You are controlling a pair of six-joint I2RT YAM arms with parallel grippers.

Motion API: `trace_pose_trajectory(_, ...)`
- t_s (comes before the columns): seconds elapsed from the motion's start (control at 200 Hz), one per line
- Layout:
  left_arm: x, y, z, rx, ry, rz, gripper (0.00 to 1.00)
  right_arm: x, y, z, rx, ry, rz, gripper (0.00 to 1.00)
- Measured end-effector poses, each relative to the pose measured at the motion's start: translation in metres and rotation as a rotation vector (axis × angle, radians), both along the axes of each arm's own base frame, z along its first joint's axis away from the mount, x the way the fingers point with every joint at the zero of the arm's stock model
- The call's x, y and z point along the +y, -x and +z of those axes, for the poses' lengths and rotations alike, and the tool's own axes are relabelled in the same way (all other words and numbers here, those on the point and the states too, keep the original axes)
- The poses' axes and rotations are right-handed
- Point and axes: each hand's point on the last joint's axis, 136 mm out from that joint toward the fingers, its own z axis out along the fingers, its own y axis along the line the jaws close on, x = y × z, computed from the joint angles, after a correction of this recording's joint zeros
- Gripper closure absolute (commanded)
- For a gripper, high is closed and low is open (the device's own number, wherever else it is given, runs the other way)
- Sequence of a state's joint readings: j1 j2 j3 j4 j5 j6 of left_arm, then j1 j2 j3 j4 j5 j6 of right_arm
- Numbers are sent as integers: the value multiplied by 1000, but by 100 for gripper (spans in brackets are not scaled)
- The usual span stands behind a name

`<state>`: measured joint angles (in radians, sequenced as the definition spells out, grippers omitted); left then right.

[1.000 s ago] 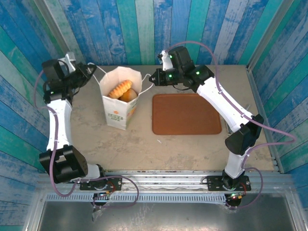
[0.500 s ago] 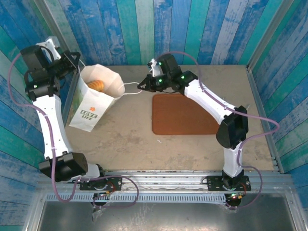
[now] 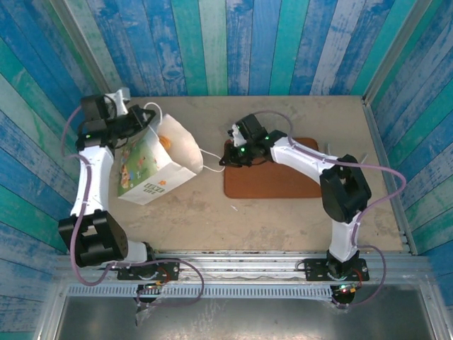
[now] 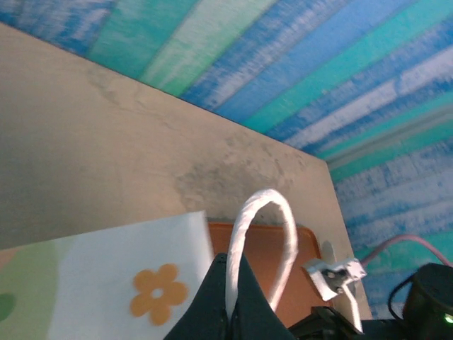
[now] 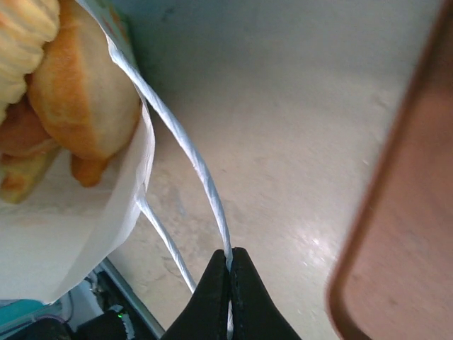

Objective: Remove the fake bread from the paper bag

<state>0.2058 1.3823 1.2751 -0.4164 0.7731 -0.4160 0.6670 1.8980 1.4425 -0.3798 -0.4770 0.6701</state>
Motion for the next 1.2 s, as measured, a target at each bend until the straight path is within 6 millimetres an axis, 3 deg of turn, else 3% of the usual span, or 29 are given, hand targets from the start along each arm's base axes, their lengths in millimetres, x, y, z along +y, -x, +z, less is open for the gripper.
trace_pose_trajectory(0.265,-46,3,2,-42,-2,-115,100,-27,3,6,-57,10,-62,96)
trace_pose_trajectory(0.636,-106,18,-20,-25,-14,-247,100,-48,16,-38,18,63,-118,95)
trace_pose_trajectory(0.937,-118,30,-51,45,-26,-282,100,-57,37,-58,47,76,-127,95)
trace_pose_trajectory(1.202,-107,37,-87,134,-101,-236,100,-33,57,-53,35,40,-59,94)
